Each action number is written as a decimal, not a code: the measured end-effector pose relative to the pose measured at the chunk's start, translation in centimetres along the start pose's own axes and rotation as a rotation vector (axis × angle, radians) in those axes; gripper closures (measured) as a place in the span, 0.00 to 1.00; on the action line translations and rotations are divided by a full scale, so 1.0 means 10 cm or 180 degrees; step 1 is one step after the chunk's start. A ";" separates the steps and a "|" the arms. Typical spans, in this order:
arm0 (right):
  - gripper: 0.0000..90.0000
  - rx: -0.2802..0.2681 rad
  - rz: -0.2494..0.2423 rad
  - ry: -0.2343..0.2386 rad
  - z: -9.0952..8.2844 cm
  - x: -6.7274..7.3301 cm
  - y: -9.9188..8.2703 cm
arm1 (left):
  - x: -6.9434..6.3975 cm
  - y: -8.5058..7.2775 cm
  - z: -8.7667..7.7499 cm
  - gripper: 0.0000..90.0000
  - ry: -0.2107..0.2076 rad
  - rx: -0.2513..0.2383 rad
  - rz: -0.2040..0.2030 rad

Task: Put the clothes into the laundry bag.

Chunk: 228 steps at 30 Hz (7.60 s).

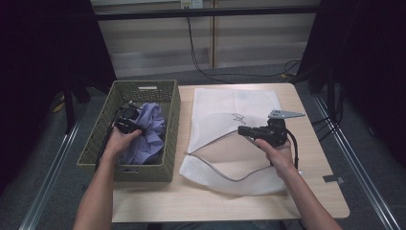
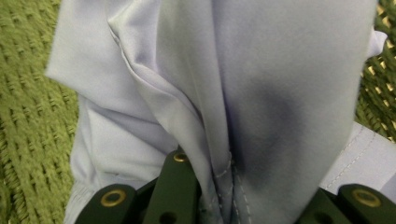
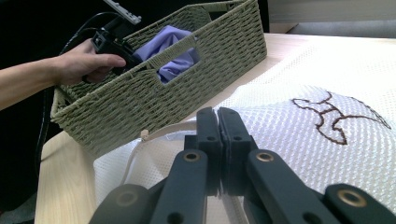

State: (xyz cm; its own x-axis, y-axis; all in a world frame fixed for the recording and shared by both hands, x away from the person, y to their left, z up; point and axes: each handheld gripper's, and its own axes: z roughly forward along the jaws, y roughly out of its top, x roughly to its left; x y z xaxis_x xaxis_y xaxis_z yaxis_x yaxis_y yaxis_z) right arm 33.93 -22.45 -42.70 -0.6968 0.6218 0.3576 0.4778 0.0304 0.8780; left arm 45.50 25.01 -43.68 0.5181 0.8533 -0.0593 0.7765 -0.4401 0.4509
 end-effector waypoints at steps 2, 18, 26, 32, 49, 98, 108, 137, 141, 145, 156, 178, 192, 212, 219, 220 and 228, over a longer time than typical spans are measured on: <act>0.98 0.0004 -0.0002 0.0006 0.00 0.01 0.00 | 0.01 -0.02 -0.06 0.91 0.0013 -0.0096 -0.0045; 0.99 -0.0004 0.0017 0.0027 0.01 0.00 0.00 | 0.11 -0.22 -0.46 0.92 -0.0220 -0.0835 -0.0107; 0.99 -0.0023 0.0020 0.0022 0.00 0.00 0.00 | 0.06 -0.29 -0.68 0.92 -0.0348 -0.1282 -0.0137; 0.99 -0.0035 0.0021 0.0035 -0.01 0.01 0.00 | -0.05 -0.34 -0.81 0.92 -0.0398 -0.1514 -0.0072; 0.99 -0.0019 -0.0018 0.0003 -0.03 0.04 0.00 | -0.05 -0.44 -1.06 0.92 -0.0561 -0.2124 -0.0249; 0.99 0.0002 -0.0037 0.0028 -0.03 0.06 -0.01 | -0.33 -0.35 -1.65 0.92 -0.0532 -0.2909 0.0017; 0.99 0.0017 -0.0045 0.0027 -0.02 0.06 -0.02 | -0.41 -0.39 -1.88 0.92 -0.0535 -0.3038 0.0155; 0.99 0.0070 -0.0047 0.0049 0.02 0.07 -0.04 | -1.04 -0.23 -1.96 0.92 -0.0890 -0.3088 0.0560; 0.99 0.0074 -0.0048 0.0049 0.02 0.06 -0.04 | -1.15 -0.19 -1.94 0.92 -0.1013 -0.3057 0.0643; 0.99 0.0079 -0.0045 0.0057 0.02 0.07 -0.04 | -1.19 -0.18 -1.93 0.92 -0.1050 -0.3020 0.0726; 0.99 0.0078 -0.0048 0.0051 0.02 0.06 -0.04 | -1.46 -0.12 -1.86 0.92 -0.1278 -0.2927 0.0923; 0.99 0.0076 -0.0040 0.0070 0.03 0.06 -0.04 | -1.85 -0.03 -1.67 0.92 -0.1697 -0.2730 0.1158; 0.99 0.0071 -0.0035 0.0069 0.02 0.05 -0.04 | -2.10 -0.03 -1.41 0.92 -0.1915 -0.2525 0.1246; 0.99 0.0070 -0.0003 0.0082 0.00 0.04 -0.04 | -2.35 -0.01 -0.99 0.92 -0.2127 -0.2116 0.1422; 0.99 0.0042 -0.0004 0.0078 -0.02 0.03 -0.03 | -2.42 -0.02 -0.84 0.92 -0.2167 -0.1982 0.1472; 0.99 0.0042 -0.0004 0.0078 -0.02 0.03 -0.03 | -2.42 -0.02 -0.84 0.92 -0.2167 -0.1982 0.1472; 0.99 0.0066 -0.0012 0.0067 -0.01 0.02 -0.03 | -2.51 -0.02 -0.73 0.92 -0.2172 -0.1873 0.1563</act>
State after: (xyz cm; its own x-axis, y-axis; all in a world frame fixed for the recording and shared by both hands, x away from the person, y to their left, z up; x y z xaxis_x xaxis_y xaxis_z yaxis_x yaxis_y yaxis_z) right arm 33.56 -22.41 -42.88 -0.7096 0.6050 0.3612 0.4860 0.0490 0.8726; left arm 29.74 5.75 -35.81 0.9676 0.1943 -0.1615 0.2201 -0.3344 0.9164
